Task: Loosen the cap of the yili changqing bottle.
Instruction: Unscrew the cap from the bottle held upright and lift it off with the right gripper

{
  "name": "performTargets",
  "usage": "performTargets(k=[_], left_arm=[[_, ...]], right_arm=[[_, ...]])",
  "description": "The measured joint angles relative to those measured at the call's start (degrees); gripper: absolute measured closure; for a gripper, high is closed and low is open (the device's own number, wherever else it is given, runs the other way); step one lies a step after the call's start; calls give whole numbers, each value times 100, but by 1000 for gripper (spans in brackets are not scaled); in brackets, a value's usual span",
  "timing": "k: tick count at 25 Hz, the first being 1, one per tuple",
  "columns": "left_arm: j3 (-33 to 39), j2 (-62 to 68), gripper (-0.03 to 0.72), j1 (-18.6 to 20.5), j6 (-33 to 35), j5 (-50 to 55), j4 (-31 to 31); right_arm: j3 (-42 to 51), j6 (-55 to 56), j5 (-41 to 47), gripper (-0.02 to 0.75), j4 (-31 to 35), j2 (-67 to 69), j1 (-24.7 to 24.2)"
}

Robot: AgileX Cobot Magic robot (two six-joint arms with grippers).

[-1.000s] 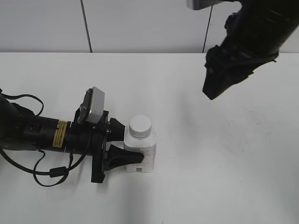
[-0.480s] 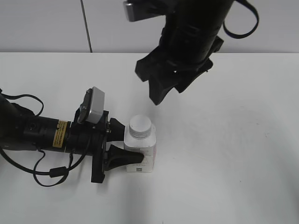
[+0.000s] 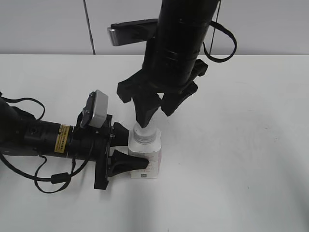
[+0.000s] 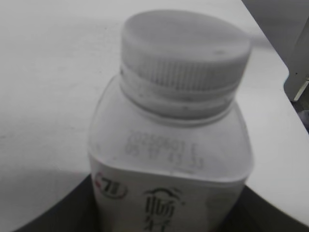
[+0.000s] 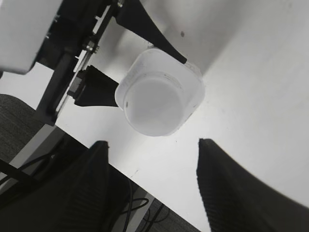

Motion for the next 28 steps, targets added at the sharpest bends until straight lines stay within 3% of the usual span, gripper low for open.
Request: performTargets(k=[11, 28], left_arm=[[0, 0, 313, 0, 0, 0, 0], [0, 0, 314, 0, 0, 11, 0]], right_arm=[[-723, 58, 2, 277, 84, 490, 57], [-648, 159, 6, 277, -105, 675, 57]])
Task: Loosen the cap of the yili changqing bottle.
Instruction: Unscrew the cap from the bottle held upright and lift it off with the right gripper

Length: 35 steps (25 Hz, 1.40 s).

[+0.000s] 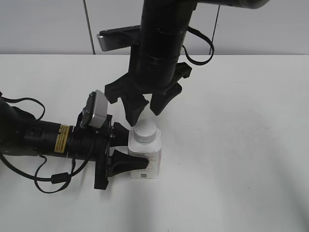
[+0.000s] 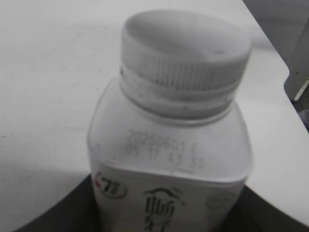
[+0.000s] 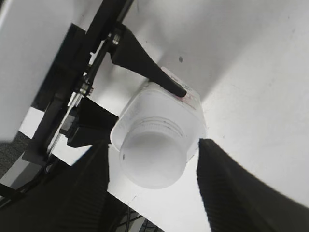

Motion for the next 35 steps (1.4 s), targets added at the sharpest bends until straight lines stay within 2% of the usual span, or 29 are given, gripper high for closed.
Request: performTargets(k=[4, 12, 35], left_arm=[[0, 0, 314, 0, 0, 0, 0], [0, 0, 315, 0, 0, 0, 0], [0, 0, 315, 0, 0, 0, 0]], right_arm=[[78, 35, 0, 274, 0, 0, 0], [136, 36, 1, 215, 42, 26, 0], [143, 58, 6, 213, 28, 182, 0]])
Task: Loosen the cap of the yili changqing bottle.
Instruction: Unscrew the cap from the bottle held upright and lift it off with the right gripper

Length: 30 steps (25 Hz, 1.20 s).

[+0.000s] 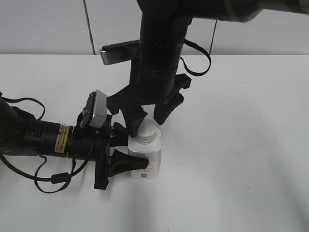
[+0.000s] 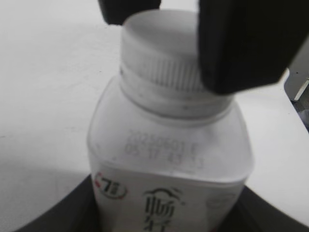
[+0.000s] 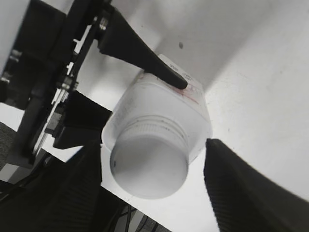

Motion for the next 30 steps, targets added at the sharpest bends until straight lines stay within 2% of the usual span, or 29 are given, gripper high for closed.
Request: performTargets(k=[2, 8, 13, 16, 18, 27, 30], left_arm=[[0, 0, 315, 0, 0, 0, 0], [0, 0, 315, 0, 0, 0, 0], [0, 0, 315, 0, 0, 0, 0], [0, 0, 315, 0, 0, 0, 0], [0, 0, 315, 0, 0, 0, 0], [0, 0, 316, 0, 20, 4, 18], [0, 0, 316, 0, 20, 4, 24]], right_arm=[[0, 0, 0, 229, 2, 0, 0], [0, 0, 0, 346, 28, 0, 0], [0, -50, 0, 352, 28, 0, 0], [0, -441, 0, 352, 28, 0, 0], [0, -1103, 0, 352, 33, 0, 0], [0, -5941, 0, 352, 130, -5, 0], [0, -6781, 6, 352, 149, -5, 0]])
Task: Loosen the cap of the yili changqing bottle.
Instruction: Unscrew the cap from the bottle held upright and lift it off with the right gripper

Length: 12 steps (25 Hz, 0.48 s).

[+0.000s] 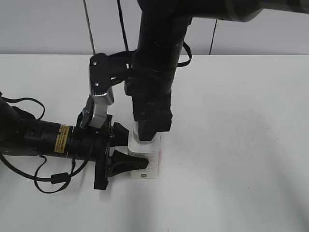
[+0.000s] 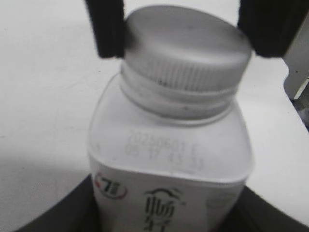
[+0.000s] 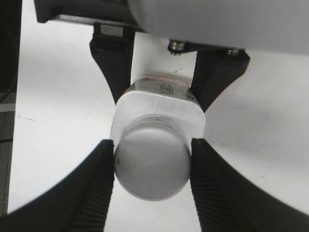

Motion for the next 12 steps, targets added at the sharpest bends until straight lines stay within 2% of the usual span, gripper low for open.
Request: performTargets(k=[12], left_arm=[[0, 0, 319, 0, 0, 53, 51]], right_arm=[[-273, -129, 34, 353, -12, -263, 0]])
